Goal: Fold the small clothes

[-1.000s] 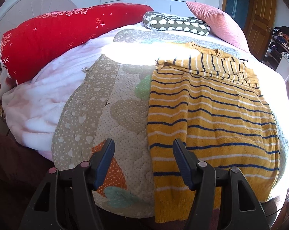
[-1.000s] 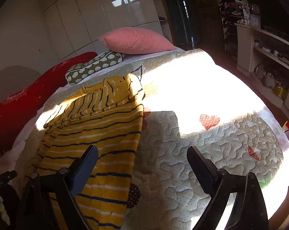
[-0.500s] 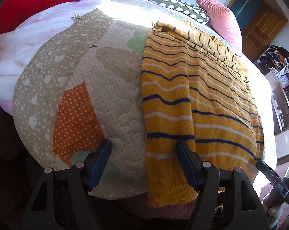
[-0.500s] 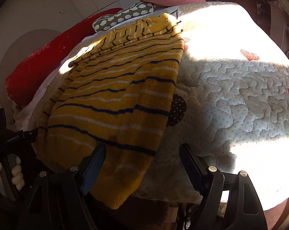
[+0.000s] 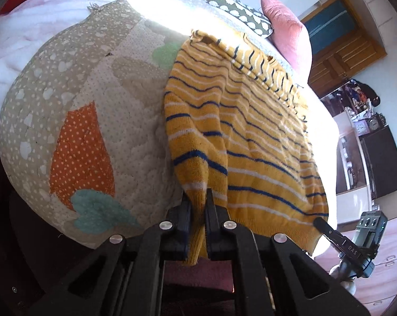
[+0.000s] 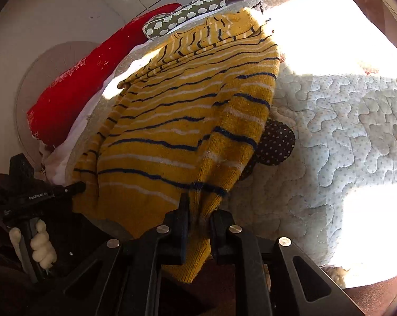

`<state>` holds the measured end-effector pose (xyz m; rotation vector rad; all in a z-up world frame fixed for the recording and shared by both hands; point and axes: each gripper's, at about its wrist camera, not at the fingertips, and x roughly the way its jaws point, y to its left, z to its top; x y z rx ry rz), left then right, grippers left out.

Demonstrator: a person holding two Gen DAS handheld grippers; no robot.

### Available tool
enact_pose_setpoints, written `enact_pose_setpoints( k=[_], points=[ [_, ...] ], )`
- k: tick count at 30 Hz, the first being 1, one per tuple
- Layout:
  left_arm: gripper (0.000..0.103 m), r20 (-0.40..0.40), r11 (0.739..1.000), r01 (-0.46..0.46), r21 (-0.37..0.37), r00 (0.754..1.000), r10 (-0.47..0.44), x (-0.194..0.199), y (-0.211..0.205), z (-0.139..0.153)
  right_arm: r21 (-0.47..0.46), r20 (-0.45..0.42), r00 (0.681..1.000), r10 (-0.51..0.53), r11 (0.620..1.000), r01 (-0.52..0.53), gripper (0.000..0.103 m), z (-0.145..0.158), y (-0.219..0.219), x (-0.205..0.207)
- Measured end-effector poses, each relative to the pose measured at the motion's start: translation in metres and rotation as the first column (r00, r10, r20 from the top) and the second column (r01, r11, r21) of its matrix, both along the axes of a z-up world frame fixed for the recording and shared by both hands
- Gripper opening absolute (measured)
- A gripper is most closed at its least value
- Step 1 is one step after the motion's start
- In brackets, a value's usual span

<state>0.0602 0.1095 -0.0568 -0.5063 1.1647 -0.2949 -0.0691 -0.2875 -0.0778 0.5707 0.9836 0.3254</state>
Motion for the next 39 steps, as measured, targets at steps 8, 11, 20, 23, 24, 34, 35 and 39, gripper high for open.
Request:
enact_pose_setpoints(
  k=[8, 11, 20, 23, 24, 34, 35, 39],
  points=[
    [0.008, 0.108, 0.994, -0.029, -0.106, 0.993, 0.040, 0.071, -0.003, 0.058, 0.195, 0.105, 0.994, -0.039, 0.981, 0.017, 0.014, 0.049, -0.023, 0.052],
    [0.008, 0.148, 0.995, -0.043, -0.092, 0.987, 0.057, 0.114, -0.014, 0.073, 0.221, 0.132, 0.989, -0.072, 0.974, 0.042, 0.014, 0.059, -0.028, 0.089],
    [0.008, 0.148, 0.996, -0.051, 0.070, 0.988, 0.041, 0.254, -0.063, 0.073, 0.222, 0.085, 0.985, -0.147, 0.967, 0.125, 0.014, 0.057, -0.047, 0.231],
    [0.008, 0.106, 0.994, -0.061, 0.094, 0.993, 0.051, 0.298, -0.073, 0.058, 0.254, 0.033, 0.980, -0.195, 0.950, 0.181, 0.014, 0.038, -0.059, 0.271],
    [0.008, 0.094, 0.993, -0.065, 0.102, 0.994, 0.055, 0.312, -0.075, 0.053, 0.269, 0.011, 0.977, -0.211, 0.942, 0.200, 0.014, 0.032, -0.065, 0.284],
    [0.008, 0.062, 0.970, -0.074, 0.233, 0.996, 0.061, 0.397, -0.111, 0.019, 0.392, -0.113, 0.945, -0.307, 0.860, 0.326, 0.016, -0.020, -0.101, 0.368],
    [0.008, 0.056, 0.966, -0.065, 0.251, 0.997, 0.052, 0.402, -0.114, 0.014, 0.387, -0.122, 0.944, -0.306, 0.861, 0.329, 0.017, -0.023, -0.101, 0.374],
    [0.009, 0.021, 0.972, -0.045, 0.232, 0.999, 0.041, 0.409, -0.109, 0.004, 0.423, -0.171, 0.931, -0.323, 0.829, 0.366, 0.027, -0.030, -0.110, 0.382]
  ],
)
